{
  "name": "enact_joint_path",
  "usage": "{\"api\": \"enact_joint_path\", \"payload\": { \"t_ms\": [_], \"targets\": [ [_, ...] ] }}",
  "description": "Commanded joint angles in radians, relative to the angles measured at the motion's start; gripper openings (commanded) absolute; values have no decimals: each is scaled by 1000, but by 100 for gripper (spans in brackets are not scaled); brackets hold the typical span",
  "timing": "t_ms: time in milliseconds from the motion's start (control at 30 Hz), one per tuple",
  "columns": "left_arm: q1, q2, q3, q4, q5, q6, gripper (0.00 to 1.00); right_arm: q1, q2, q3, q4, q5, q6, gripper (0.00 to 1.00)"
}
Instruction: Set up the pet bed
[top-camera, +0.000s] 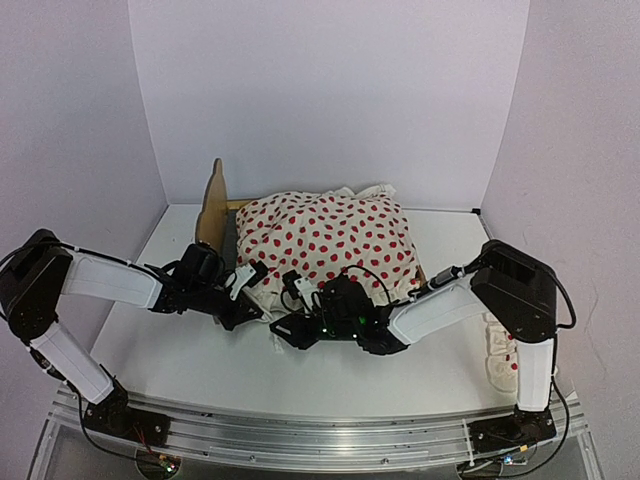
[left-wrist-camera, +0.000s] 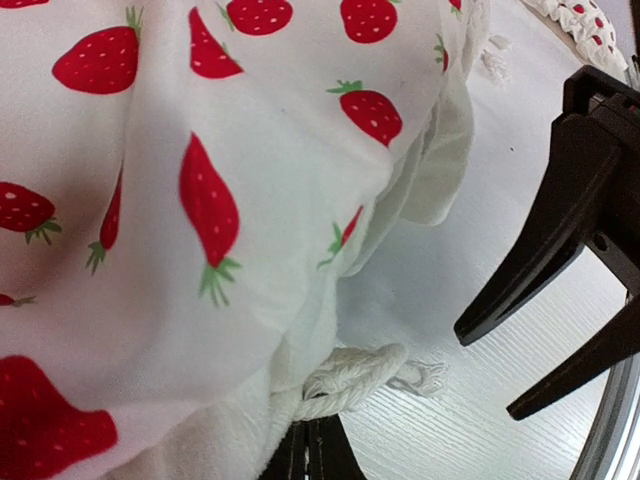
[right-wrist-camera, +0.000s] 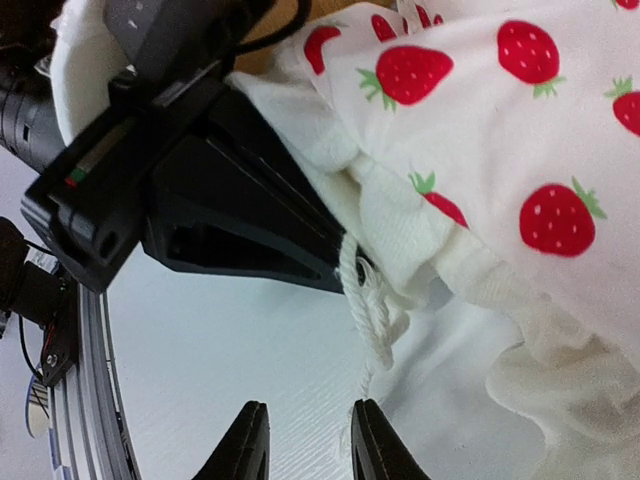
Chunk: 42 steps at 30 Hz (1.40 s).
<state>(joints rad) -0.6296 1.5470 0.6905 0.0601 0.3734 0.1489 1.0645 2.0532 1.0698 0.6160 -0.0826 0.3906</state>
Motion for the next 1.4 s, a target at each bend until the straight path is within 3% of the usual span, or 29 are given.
{"api": "enact_joint_path", "payload": {
  "t_ms": [0,1167,1367],
  "targets": [
    [2,26,43,-6,-46,-27,0,-21,19,91,13,-16,-35,27],
    [13,-160,-96,117,-51,-25,0,-47,160,305,-99,-87,-146,26],
    [14,-153,-91,115,-57,-30,0,-47,173,311,-121,-93,-133,15]
  ]
}}
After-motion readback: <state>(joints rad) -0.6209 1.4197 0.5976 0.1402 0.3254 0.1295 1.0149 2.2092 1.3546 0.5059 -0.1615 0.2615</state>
